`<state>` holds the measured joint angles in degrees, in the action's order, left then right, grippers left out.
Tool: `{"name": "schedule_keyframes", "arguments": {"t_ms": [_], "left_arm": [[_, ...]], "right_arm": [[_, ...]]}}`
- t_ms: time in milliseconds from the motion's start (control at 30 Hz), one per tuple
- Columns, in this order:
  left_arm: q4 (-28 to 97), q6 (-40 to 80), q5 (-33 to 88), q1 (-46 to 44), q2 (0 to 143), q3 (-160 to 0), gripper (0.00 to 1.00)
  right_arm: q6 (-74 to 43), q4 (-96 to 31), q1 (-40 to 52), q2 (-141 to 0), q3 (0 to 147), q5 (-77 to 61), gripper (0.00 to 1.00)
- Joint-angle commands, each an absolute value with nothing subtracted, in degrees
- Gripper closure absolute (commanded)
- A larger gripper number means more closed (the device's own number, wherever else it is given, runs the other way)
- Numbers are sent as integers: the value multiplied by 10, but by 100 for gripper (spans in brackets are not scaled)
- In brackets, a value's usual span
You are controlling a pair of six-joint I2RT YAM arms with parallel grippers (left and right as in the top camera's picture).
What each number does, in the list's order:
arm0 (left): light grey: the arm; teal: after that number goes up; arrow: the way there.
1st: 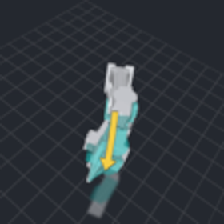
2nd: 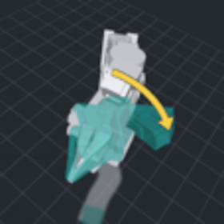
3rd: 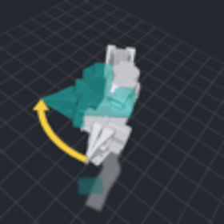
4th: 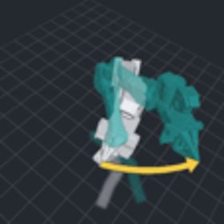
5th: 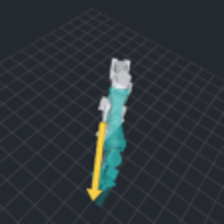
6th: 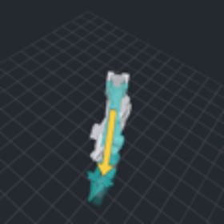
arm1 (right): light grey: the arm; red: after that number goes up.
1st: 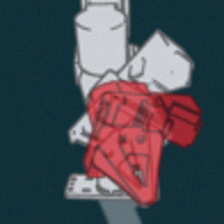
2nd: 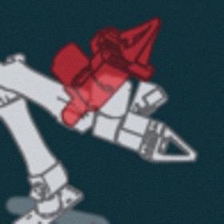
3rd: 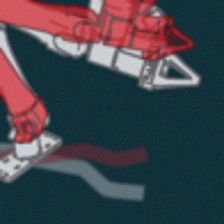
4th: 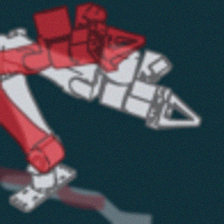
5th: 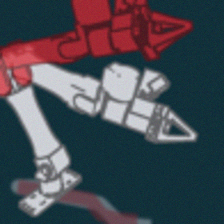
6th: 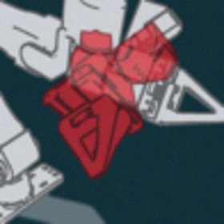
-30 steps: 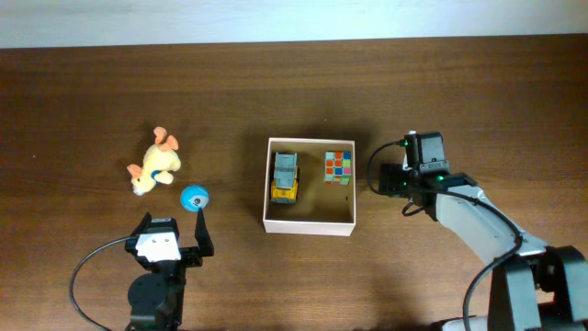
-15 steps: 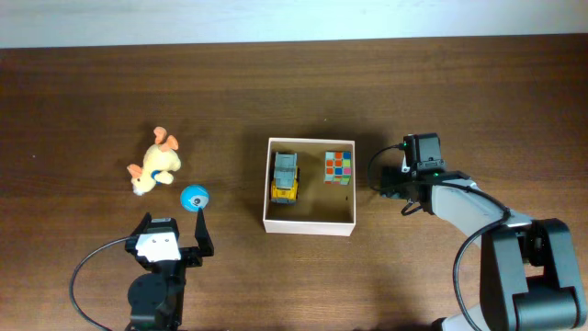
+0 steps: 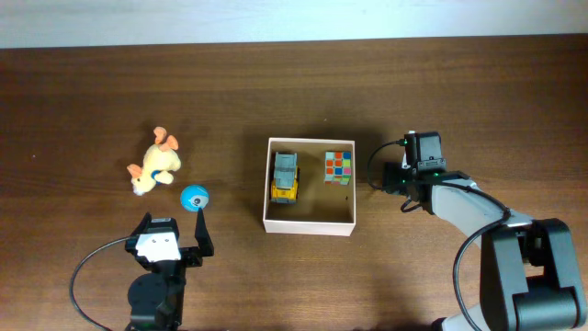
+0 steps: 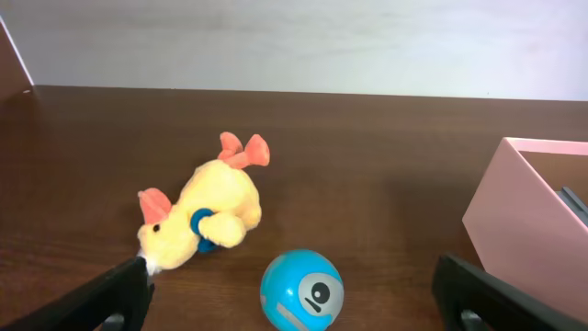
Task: Pack container
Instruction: 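Lower the right gripper and close it on the black puck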
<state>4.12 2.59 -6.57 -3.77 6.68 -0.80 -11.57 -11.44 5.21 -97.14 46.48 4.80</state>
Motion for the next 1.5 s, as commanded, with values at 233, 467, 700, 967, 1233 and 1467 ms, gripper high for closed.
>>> {"name": "schedule_keyframes", "arguments": {"t_ms": [233,467,700,967,1233,1467], "left_arm": [[42,15,-62,-36,63,-5,1],[42,15,-62,-36,63,-5,1],[42,15,-62,-36,63,-5,1],[42,15,-62,-36,63,-5,1],[42,15,-62,-36,63,-5,1],[42,15,-62,-36,63,-5,1]], "right_arm": [[-114,-111,47,-979,462,67,40],[-114,-111,47,-979,462,76,46],[-121,-111,47,-979,462,76,51],[-124,-110,47,-979,462,77,53],[-125,-118,47,-976,475,75,53],[-124,-130,48,-974,489,75,57]]}}
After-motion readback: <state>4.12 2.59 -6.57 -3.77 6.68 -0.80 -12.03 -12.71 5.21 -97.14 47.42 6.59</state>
